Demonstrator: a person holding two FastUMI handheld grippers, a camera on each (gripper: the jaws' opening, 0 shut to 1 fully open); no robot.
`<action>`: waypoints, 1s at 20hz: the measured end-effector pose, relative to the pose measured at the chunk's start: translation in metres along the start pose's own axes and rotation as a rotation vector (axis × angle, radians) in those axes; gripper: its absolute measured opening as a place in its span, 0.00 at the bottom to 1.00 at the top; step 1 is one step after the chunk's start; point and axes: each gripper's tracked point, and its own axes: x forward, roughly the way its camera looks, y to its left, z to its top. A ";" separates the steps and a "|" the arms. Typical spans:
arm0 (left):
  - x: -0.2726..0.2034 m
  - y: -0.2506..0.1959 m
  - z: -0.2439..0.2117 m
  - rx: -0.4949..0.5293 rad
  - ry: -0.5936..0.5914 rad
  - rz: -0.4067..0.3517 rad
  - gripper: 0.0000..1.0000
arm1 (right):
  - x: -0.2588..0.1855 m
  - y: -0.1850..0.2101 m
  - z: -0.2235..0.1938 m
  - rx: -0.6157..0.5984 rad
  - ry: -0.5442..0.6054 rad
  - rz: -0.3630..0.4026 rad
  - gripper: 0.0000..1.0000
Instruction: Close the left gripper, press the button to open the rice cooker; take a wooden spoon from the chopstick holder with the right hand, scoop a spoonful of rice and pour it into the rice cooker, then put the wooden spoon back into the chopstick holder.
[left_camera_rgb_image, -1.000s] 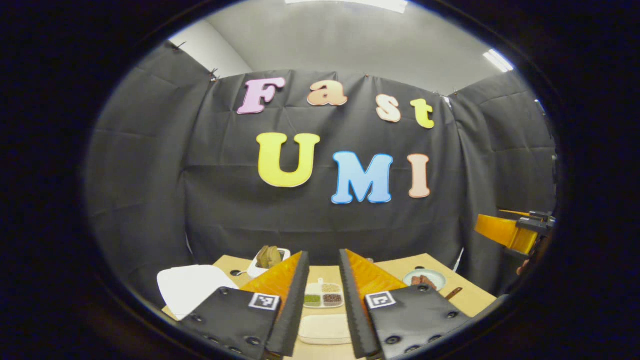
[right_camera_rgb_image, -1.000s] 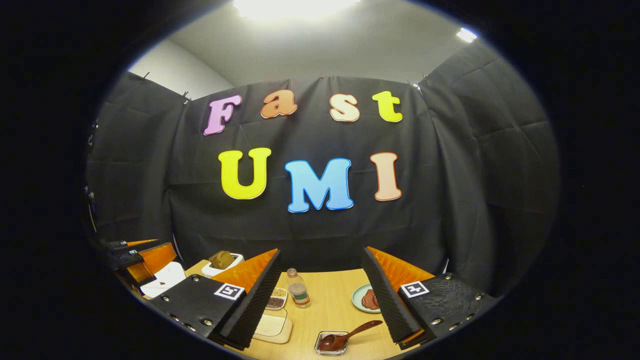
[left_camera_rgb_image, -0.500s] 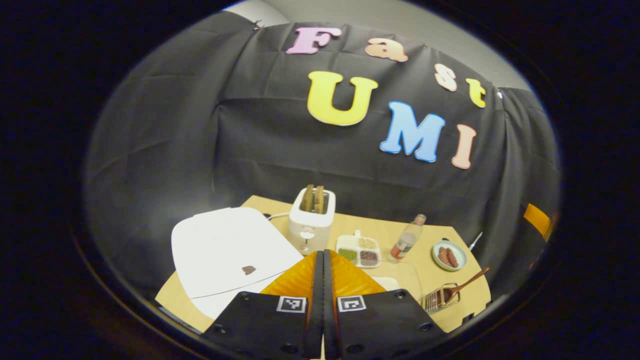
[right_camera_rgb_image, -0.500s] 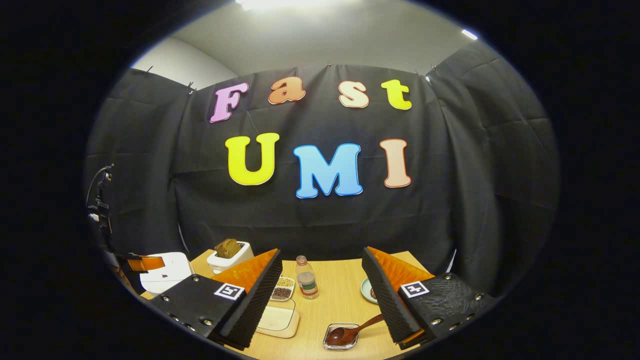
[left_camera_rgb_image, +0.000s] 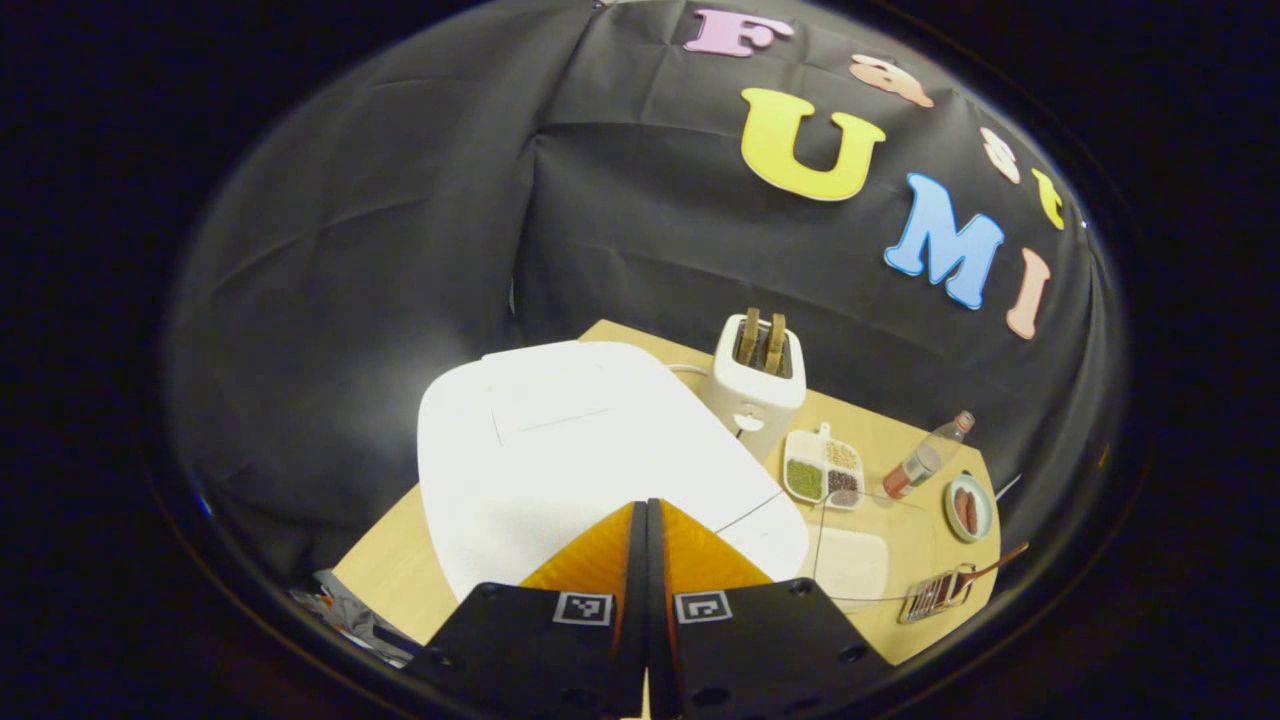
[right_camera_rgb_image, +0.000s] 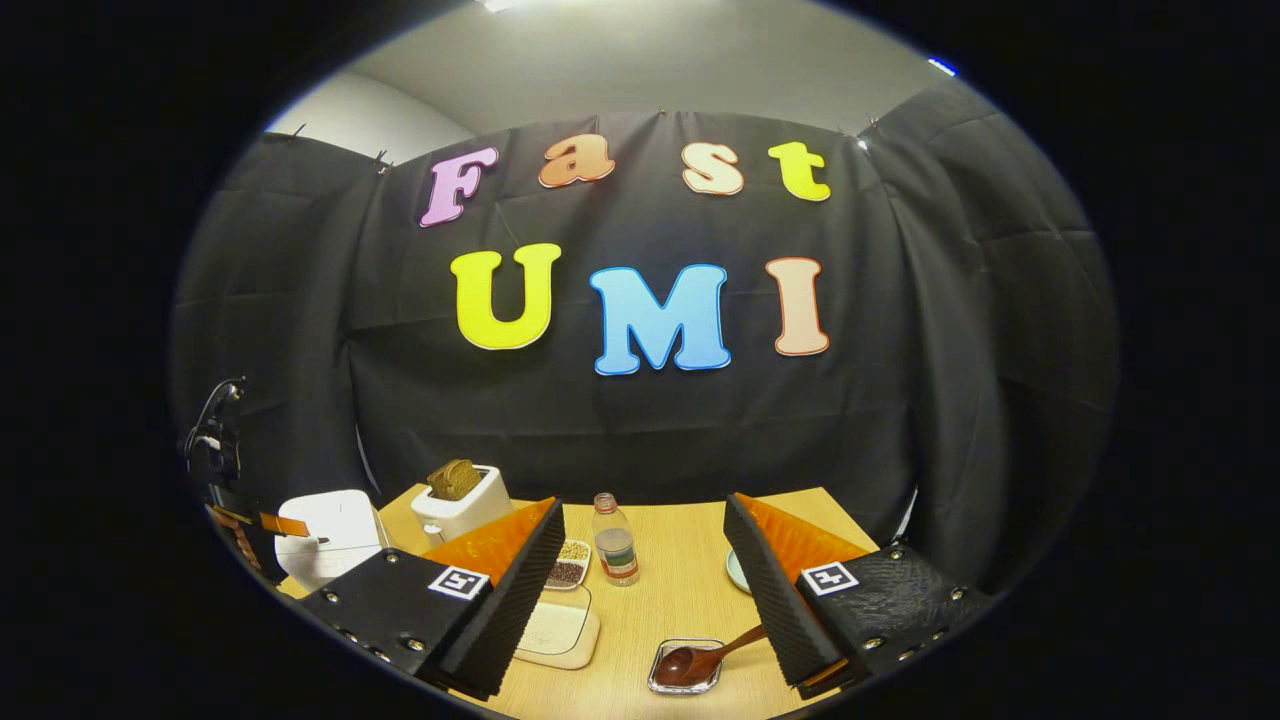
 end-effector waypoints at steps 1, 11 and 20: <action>0.006 -0.002 -0.003 0.005 0.010 -0.006 0.09 | 0.001 -0.001 0.000 -0.003 -0.001 -0.003 0.98; -0.001 0.000 0.031 0.065 -0.076 0.063 0.09 | 0.003 -0.014 0.007 -0.020 -0.014 -0.024 0.98; -0.104 -0.031 0.152 0.085 -0.471 0.057 0.69 | 0.002 -0.016 0.020 -0.022 -0.067 -0.008 0.98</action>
